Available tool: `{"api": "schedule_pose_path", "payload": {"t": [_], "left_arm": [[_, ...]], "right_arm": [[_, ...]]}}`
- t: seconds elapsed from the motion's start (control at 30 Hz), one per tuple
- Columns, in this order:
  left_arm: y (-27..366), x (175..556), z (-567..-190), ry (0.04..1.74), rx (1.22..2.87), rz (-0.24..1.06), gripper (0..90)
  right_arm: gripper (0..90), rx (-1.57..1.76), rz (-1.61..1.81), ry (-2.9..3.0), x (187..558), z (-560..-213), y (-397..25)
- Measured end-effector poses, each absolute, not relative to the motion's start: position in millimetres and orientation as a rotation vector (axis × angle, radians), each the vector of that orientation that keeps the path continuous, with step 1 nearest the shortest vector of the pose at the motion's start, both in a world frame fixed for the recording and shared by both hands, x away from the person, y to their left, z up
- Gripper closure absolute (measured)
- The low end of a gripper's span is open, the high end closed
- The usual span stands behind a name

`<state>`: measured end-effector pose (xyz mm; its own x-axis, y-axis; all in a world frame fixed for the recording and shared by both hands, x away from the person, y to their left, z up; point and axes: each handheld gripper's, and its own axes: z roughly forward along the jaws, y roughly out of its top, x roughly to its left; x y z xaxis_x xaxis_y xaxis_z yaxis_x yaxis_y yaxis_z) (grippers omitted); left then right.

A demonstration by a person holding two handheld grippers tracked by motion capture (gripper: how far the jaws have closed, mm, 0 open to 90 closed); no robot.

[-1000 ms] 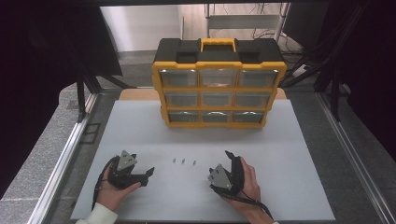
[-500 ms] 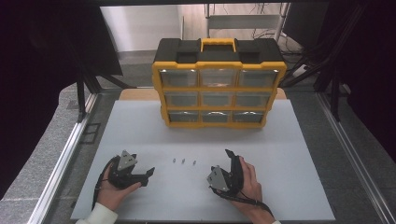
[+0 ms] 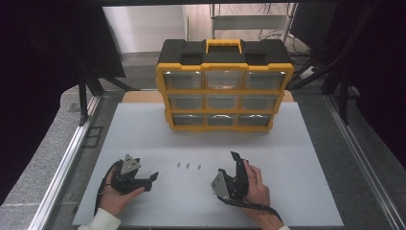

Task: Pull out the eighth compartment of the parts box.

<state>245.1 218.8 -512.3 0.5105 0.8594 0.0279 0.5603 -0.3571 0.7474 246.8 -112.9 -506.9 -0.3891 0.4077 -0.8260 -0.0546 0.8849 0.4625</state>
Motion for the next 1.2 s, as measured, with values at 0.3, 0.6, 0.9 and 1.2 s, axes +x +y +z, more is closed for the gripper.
{"api": "schedule_pose_path", "payload": {"t": [0.3,0.6,0.9,1.2], "left_arm": [[218.5,245.3,-512.6,1.156,2.063,0.553,15.3],[218.1,245.5,-512.6,1.157,2.064,0.554,15.2],[218.0,245.8,-513.0,1.159,2.063,0.553,15.3],[218.2,246.2,-513.1,1.157,2.063,0.551,15.3]], "right_arm": [[18.7,0.201,0.443,1.876,248.1,-508.0,-110.8],[18.6,0.171,0.415,1.842,251.1,-508.5,-109.9],[18.7,0.168,0.401,1.827,259.7,-507.5,-108.6],[18.7,0.182,0.397,1.818,272.3,-505.7,-106.3]]}}
